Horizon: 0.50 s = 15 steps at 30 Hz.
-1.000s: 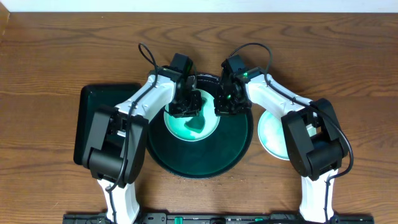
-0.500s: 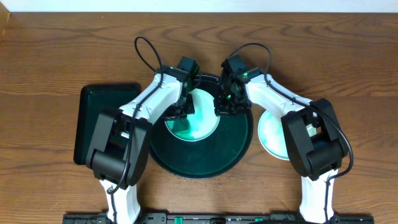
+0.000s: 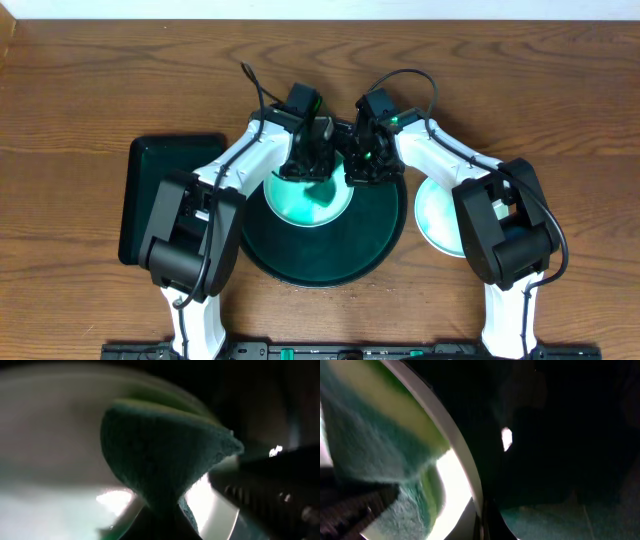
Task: Clean dirty plates on tray and stack at the side
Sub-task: 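Bring the sponge in the left gripper onto the plate and scrub, then lift the sponge away and retract the left arm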
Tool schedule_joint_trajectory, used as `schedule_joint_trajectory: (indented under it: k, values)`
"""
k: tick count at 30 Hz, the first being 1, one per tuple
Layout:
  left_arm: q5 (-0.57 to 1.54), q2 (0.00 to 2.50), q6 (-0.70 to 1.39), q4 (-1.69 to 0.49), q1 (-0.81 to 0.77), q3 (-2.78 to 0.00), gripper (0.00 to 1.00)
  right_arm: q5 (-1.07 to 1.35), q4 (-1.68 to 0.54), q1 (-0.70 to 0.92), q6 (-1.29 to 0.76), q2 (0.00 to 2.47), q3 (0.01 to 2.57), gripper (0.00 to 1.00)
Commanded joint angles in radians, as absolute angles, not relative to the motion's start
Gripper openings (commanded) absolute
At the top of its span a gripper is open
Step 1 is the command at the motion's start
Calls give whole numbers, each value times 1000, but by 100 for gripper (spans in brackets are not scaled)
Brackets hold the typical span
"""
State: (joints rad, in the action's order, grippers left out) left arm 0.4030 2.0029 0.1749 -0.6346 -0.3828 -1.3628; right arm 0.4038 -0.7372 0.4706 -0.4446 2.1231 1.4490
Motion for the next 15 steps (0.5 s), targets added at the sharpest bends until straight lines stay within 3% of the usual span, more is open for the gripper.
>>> schedule_joint_trajectory:
  k: [1,7,15]
  values:
    - [370,2024,152,-599,-333,-1356,7,374,-740,484,-455,2128,1427,1]
    - [105,1987,285,-749,-247,-1396,7,370,-744,484,-455,2128,1427,1]
    - [119,1770,303,-967,-144,-1407,7,371,-744,484,-455,2128,1427,1]
